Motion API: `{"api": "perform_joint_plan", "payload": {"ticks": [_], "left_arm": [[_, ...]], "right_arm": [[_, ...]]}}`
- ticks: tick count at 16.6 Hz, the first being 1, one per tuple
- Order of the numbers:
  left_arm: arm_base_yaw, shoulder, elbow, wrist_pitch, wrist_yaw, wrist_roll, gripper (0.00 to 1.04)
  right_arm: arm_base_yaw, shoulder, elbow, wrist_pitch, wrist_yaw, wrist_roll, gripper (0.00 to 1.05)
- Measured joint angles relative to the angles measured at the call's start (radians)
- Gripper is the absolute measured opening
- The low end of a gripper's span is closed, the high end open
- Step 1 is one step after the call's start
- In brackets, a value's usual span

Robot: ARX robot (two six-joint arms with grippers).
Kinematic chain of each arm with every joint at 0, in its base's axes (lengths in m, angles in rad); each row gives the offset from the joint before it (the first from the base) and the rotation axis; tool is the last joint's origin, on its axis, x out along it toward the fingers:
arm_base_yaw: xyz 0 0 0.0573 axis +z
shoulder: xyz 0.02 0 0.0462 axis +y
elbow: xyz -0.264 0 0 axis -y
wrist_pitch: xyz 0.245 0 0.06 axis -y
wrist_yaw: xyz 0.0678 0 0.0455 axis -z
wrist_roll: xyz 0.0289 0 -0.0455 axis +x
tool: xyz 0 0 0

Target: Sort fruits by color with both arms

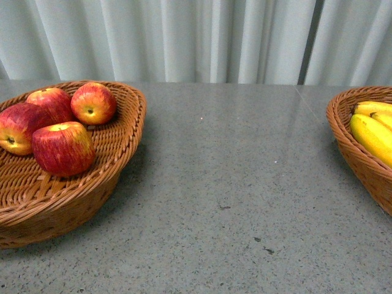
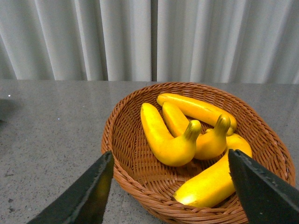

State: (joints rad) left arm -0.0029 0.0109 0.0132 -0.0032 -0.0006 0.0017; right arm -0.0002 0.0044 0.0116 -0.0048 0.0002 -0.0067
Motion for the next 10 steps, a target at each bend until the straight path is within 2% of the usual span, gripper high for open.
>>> {"api": "perform_joint_plan", "payload": {"ticks": [2,3,4,10], "left_arm": [[0.000,0.000,0.000,0.000,0.000,0.000,0.98],[0.000,0.000,0.000,0.000,0.000,0.000,0.98],[0.000,0.000,0.000,0.000,0.000,0.000,0.98],[0.000,0.000,0.000,0.000,0.000,0.000,0.98]], "right_arm": [[0.000,0.000,0.000,0.000,0.000,0.000,0.95],[0.000,0.000,0.000,0.000,0.000,0.001,1.00],[0.000,0.000,0.000,0.000,0.000,0.000,0.97],[0.000,0.000,0.000,0.000,0.000,0.001,0.98]]}}
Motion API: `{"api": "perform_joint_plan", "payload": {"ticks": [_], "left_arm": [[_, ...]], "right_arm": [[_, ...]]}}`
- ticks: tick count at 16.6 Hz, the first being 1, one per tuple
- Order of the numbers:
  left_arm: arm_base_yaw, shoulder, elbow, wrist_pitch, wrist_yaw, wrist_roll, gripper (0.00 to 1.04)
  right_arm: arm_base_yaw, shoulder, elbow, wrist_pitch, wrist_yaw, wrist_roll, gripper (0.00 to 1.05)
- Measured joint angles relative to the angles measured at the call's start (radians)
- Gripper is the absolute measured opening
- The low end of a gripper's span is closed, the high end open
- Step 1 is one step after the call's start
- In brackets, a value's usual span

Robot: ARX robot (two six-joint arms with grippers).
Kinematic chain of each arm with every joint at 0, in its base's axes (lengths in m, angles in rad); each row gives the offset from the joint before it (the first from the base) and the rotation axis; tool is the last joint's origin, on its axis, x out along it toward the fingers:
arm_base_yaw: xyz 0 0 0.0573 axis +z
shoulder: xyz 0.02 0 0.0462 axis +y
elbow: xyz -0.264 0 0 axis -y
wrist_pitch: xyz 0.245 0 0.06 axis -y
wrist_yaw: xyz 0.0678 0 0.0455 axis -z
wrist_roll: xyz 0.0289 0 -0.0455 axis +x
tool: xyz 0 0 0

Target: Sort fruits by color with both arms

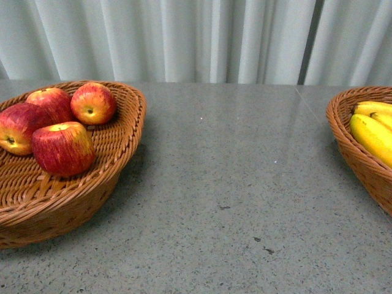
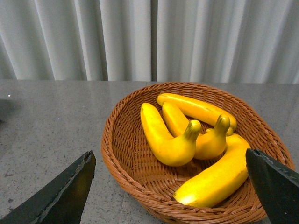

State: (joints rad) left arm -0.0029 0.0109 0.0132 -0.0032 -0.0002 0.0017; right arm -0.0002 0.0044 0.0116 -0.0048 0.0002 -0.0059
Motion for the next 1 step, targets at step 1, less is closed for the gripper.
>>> {"api": "perform_joint_plan", "payload": {"ticks": [1], "left_arm": [[0.000,0.000,0.000,0.000,0.000,0.000,0.98]], "right_arm": [[0.000,0.000,0.000,0.000,0.000,0.000,0.98]]}}
